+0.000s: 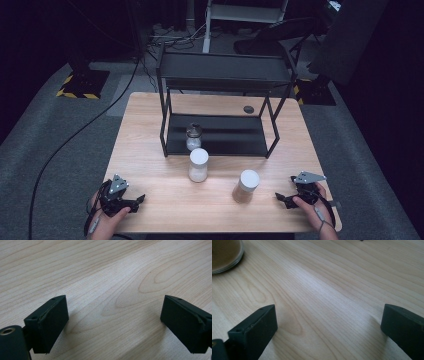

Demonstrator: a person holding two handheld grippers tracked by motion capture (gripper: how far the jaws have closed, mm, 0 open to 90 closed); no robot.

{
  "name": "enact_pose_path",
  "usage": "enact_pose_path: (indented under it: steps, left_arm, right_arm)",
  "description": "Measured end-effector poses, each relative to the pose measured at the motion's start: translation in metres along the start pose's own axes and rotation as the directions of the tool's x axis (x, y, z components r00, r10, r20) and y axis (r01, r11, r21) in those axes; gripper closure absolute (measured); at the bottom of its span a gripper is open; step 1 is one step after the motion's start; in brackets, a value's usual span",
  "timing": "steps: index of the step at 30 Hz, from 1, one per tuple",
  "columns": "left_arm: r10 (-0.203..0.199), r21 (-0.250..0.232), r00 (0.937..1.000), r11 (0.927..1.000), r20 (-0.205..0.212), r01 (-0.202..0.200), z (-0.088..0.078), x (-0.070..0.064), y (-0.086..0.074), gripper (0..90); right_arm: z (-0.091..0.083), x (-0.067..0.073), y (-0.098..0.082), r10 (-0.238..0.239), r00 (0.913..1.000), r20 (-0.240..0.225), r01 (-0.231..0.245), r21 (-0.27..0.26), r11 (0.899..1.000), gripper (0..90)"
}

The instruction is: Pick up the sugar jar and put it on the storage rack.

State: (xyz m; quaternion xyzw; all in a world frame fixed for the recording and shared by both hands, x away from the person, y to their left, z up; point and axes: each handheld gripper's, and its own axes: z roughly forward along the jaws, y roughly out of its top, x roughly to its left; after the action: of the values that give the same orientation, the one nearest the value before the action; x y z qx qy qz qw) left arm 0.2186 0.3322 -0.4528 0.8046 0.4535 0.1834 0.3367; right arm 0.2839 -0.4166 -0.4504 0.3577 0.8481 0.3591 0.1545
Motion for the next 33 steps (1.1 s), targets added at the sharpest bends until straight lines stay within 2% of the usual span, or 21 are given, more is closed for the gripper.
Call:
enact_pose_path:
  steps: [5,14,26,33]
  left_arm:
    - [0.003,0.004,1.0,1.0,0.004,-0.003,0.0,0.001,0.0,6.5]
    - [0.003,0.004,1.0,1.0,0.005,-0.003,0.0,0.001,0.001,6.1]
    - [-0.003,0.004,1.0,1.0,-0.001,0.003,0.002,0.002,0.002,5.5]
    - [-0.003,0.007,1.0,1.0,-0.001,0.003,0.002,0.002,0.003,5.2]
  right_arm:
    - [-0.004,0.002,0.002,0.008,1.0,-0.004,-0.008,-0.017,1.0,1.7]
    - [-0.018,0.006,0.015,-0.009,0.9995,-0.031,0.007,-0.076,0.997,2.3]
    - [-0.044,0.012,0.049,-0.036,0.997,-0.069,0.028,-0.115,0.993,3.4]
    - [-0.052,0.017,0.066,-0.053,0.9951,-0.084,0.041,-0.131,0.991,3.8]
